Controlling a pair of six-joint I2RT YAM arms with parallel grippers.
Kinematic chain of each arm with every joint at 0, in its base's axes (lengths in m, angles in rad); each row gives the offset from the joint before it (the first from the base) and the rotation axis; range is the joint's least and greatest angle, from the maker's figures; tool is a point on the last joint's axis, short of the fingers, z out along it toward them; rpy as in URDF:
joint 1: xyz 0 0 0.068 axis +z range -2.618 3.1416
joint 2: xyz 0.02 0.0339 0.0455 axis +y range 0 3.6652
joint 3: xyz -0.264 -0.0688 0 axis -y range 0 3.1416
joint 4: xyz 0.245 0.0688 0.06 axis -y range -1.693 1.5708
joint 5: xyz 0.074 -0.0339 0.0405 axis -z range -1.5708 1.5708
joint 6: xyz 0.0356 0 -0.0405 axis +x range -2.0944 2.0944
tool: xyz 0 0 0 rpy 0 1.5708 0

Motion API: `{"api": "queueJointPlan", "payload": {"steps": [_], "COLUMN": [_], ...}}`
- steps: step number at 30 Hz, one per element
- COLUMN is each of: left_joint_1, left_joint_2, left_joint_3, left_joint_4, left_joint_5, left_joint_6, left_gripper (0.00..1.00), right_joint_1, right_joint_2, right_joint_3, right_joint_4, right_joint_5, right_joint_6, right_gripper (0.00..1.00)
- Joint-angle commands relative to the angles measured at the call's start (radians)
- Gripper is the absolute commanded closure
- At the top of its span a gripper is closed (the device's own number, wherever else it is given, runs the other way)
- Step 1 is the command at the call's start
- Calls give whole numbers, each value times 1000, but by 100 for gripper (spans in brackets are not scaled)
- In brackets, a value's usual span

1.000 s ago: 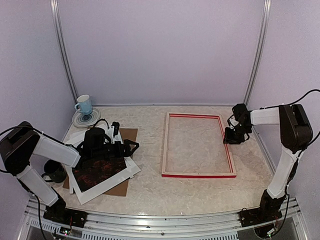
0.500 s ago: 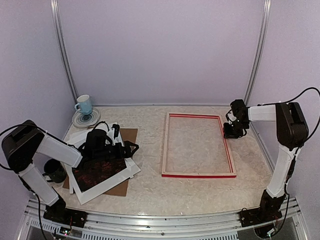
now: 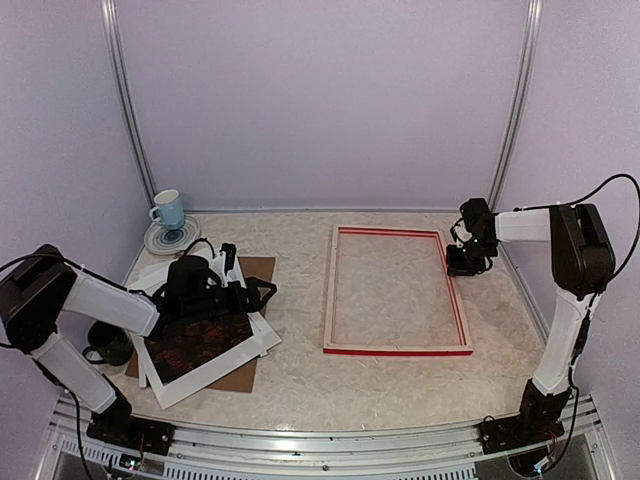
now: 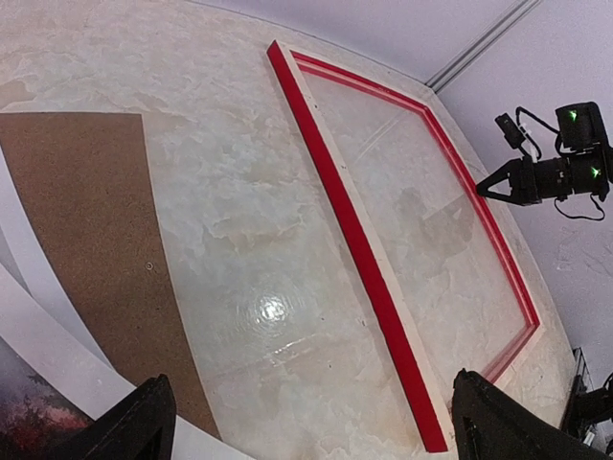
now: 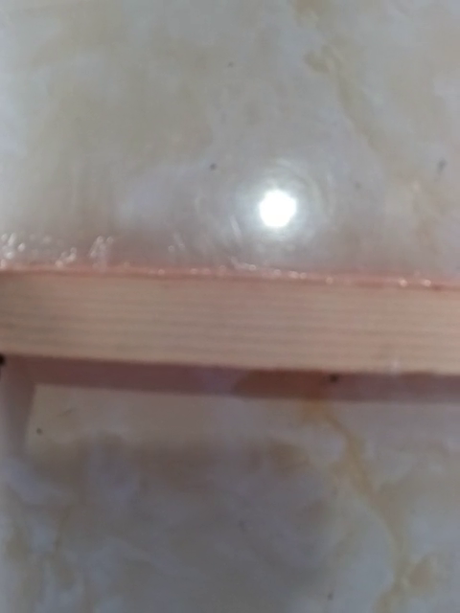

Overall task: Put the photo into the frame
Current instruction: Adjust the frame body at the center of the board.

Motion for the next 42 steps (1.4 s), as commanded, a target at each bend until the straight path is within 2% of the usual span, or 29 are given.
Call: {"api": "queueJointPlan", "payload": {"steps": [1, 7, 19, 42], "left_joint_1": [-8, -14, -25, -26], "left_joint_2": [-36, -52, -37, -46], "left_joint_3": [-30, -34, -28, -24], "left_joint_4": [-4, -9, -8, -16], "left_joint_5": [-18, -28, -32, -28], "left_joint_6": [-2, -4, -12, -9], "left_gripper": [1, 1, 1, 1], "right_joint_1": [7, 13, 24, 55], "right_joint_2": [36, 48, -5, -17], "right_joint_3": [14, 14, -8, -19], "right_joint_4": [-11, -4, -4, -45], "right_joint_5": [-2, -6, -21, -7], "right_joint_6": [-13, -11, -26, -36], "right_gripper": [79, 78, 84, 82]}}
